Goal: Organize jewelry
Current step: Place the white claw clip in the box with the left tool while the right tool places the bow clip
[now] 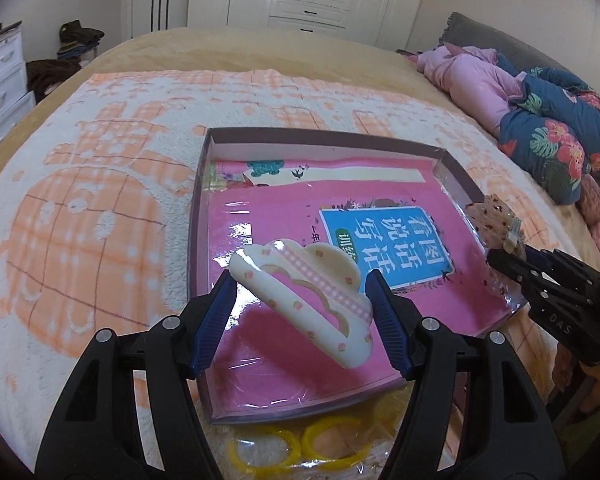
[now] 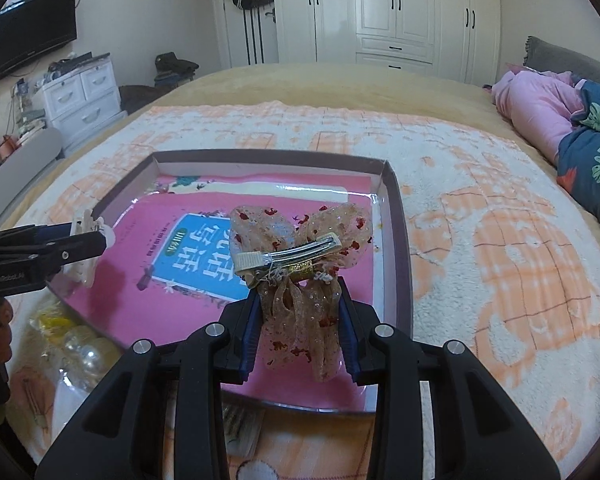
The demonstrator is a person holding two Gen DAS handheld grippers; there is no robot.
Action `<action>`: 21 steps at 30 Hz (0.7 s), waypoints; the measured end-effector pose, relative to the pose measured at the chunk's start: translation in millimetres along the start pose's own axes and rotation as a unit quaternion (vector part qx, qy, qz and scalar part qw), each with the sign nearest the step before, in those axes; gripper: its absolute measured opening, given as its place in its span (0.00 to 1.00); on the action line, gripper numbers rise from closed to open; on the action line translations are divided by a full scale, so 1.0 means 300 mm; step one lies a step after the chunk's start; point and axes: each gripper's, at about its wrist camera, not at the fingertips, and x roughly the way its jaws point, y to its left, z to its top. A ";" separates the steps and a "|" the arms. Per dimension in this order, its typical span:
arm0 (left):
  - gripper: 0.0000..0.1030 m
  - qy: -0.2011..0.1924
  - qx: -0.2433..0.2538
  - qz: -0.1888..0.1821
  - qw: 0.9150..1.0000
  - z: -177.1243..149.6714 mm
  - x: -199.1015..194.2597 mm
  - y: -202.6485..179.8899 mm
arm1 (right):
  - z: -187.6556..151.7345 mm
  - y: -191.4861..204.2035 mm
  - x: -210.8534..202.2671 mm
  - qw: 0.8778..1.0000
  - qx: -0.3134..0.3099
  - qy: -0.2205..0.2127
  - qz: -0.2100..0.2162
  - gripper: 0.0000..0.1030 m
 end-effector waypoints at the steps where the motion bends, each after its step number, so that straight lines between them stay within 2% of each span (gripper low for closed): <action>1: 0.56 0.001 0.001 0.001 1.000 0.000 0.005 0.000 | -0.002 0.000 0.007 1.000 0.001 0.002 -0.002 0.33; 7: 0.56 0.003 -0.007 -0.001 1.000 -0.017 0.016 0.008 | -0.012 0.003 0.019 1.000 0.008 0.002 -0.006 0.41; 12: 0.58 -0.004 -0.005 0.001 1.000 -0.022 0.003 0.003 | -0.019 0.004 -0.002 1.000 0.009 -0.011 -0.012 0.57; 13: 0.61 -0.006 -0.006 0.001 1.000 -0.023 -0.003 0.003 | -0.021 0.003 -0.010 1.000 0.010 -0.015 -0.013 0.59; 15: 0.64 -0.013 -0.009 0.001 1.000 -0.023 -0.021 0.003 | -0.025 0.001 -0.039 0.999 0.013 -0.032 -0.019 0.72; 21: 0.77 -0.051 -0.019 0.006 0.999 -0.035 -0.107 -0.005 | -0.050 -0.015 -0.159 0.995 0.030 -0.092 -0.033 0.88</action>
